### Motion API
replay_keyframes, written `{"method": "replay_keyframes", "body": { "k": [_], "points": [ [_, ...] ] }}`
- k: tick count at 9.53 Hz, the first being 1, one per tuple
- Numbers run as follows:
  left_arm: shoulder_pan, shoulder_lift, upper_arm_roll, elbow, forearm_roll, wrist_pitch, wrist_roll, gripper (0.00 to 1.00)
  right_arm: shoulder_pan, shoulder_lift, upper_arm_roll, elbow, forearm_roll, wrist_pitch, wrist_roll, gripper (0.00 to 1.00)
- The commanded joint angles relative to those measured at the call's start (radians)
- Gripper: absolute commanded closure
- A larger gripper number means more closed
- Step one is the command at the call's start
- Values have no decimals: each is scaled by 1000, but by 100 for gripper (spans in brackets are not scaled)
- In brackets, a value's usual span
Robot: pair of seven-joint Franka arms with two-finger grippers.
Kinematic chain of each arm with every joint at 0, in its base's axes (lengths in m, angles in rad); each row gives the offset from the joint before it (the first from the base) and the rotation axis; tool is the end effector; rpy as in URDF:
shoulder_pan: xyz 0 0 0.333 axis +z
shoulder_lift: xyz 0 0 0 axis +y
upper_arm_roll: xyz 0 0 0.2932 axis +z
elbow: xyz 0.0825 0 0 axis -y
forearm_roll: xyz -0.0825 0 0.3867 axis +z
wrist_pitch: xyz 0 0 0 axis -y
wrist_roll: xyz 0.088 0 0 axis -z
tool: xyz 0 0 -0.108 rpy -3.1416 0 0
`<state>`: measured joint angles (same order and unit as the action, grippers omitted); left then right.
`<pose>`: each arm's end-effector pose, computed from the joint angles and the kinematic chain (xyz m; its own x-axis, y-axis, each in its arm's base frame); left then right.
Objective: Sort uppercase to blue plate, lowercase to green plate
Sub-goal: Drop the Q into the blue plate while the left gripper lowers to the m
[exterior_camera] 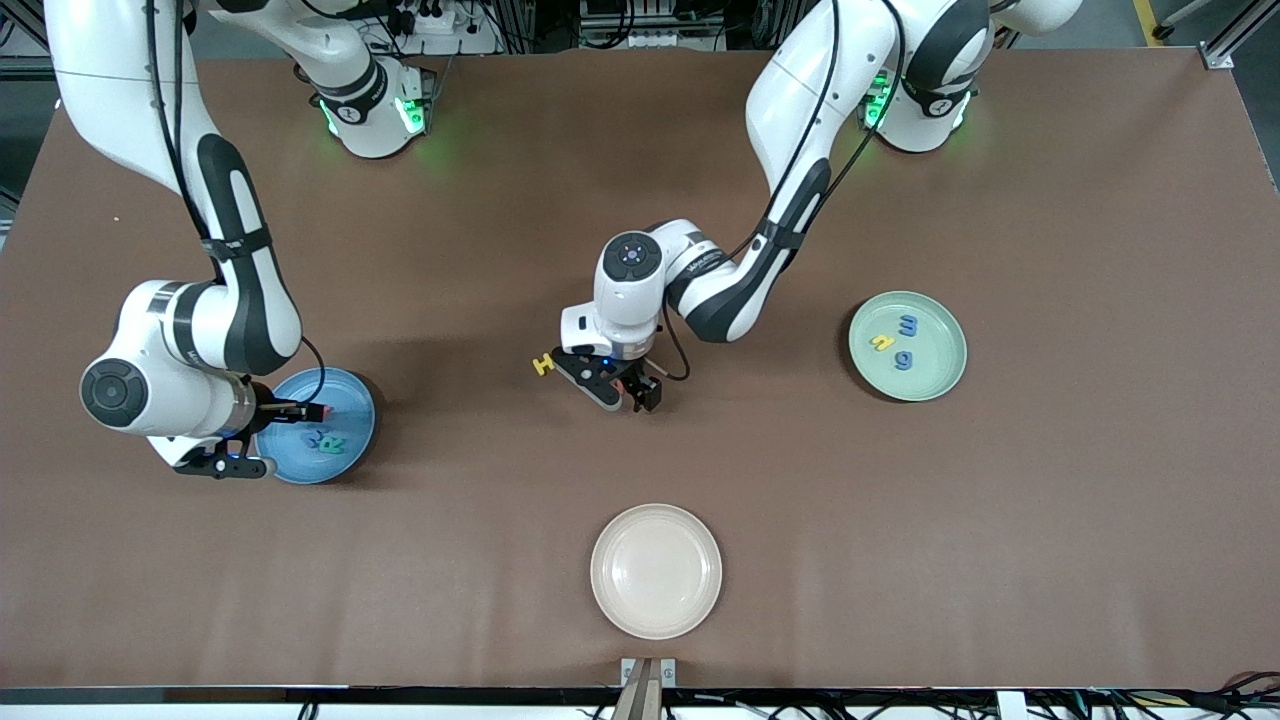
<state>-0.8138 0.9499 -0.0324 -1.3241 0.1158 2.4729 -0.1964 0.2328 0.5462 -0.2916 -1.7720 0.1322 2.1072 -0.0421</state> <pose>0.4961 -0.5524 0.1611 0.7361 -0.6452 0.2045 -0.6554 -0.7549 -0.0225 0.6281 -0.0211 0.2268 0.9803 -0.0716 -0.1839 -0.0647 -0.9970 0.0431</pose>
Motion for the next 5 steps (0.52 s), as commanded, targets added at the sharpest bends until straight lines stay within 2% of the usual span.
{"method": "replay_keyframes", "body": {
  "k": [1,4,5],
  "points": [
    [-10,20,8,8,-30,8,-14,0,-20,-38,20,-24,-16,-7,5,0],
    [-16,52,8,19,-30,8,-18,0,-16,-38,20,-20,-13,-6,8,0],
    [-19,49,8,16,-31,6,-17,6,-18,-38,20,-20,-13,-4,10,0]
  ]
}}
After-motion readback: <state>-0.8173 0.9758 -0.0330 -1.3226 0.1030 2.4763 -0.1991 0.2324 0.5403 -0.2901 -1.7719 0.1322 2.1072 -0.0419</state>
